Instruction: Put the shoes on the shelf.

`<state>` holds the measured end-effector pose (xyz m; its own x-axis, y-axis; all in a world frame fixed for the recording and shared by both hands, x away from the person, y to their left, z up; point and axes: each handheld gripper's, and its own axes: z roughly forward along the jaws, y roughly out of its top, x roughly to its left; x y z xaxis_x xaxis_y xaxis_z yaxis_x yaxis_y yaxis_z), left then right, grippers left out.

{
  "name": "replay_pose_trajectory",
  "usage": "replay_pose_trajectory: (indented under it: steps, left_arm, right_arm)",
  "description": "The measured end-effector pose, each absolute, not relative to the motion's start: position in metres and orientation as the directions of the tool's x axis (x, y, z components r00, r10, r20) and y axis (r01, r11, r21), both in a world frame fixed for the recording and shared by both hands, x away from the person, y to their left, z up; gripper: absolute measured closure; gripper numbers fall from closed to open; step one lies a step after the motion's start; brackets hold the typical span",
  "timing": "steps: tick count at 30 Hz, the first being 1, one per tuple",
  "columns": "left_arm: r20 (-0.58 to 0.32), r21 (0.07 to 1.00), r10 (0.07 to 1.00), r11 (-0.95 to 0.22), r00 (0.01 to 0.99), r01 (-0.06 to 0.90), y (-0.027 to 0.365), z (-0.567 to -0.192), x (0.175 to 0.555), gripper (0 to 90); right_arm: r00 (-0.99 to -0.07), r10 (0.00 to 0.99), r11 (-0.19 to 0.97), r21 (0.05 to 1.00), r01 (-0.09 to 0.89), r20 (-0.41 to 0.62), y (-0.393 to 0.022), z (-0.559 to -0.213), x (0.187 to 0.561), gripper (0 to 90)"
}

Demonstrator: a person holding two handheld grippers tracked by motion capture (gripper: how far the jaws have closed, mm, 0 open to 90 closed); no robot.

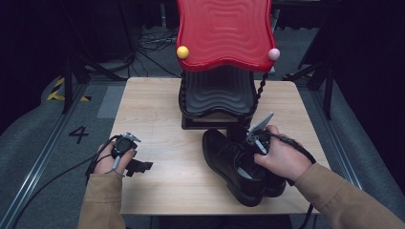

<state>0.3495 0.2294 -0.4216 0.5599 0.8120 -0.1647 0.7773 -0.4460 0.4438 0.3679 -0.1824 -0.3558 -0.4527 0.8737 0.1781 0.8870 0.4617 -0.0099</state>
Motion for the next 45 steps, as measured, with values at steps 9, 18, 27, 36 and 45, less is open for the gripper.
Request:
replay_pose_trajectory:
  steps: [9, 18, 27, 36, 45]
  left_arm:
    - [-0.165, 0.449, 0.817, -0.437, 0.553, 0.779, 0.231, -0.421, 0.349, 19.5]
    - [-0.169, 0.451, 0.816, -0.435, 0.553, 0.780, 0.232, -0.420, 0.349, 19.4]
    - [-0.169, 0.453, 0.817, -0.432, 0.551, 0.780, 0.232, -0.420, 0.348, 19.4]
    - [-0.168, 0.456, 0.820, -0.428, 0.547, 0.780, 0.234, -0.419, 0.347, 19.4]
    - [-0.173, 0.458, 0.823, -0.419, 0.541, 0.784, 0.237, -0.419, 0.346, 19.4]
  right_arm:
    - [-0.465, 0.874, 0.472, -0.020, 0.881, 0.144, -0.190, -0.314, 0.359, 82.4]
    - [-0.451, 0.879, 0.456, 0.009, 0.890, 0.155, -0.200, -0.275, 0.357, 82.2]
    - [-0.463, 0.873, 0.458, 0.066, 0.886, 0.154, -0.202, -0.236, 0.354, 82.1]
    - [-0.459, 0.877, 0.448, 0.106, 0.888, 0.140, -0.203, -0.193, 0.353, 82.1]
    - [-0.460, 0.878, 0.443, 0.139, 0.886, 0.131, -0.198, -0.151, 0.350, 82.1]
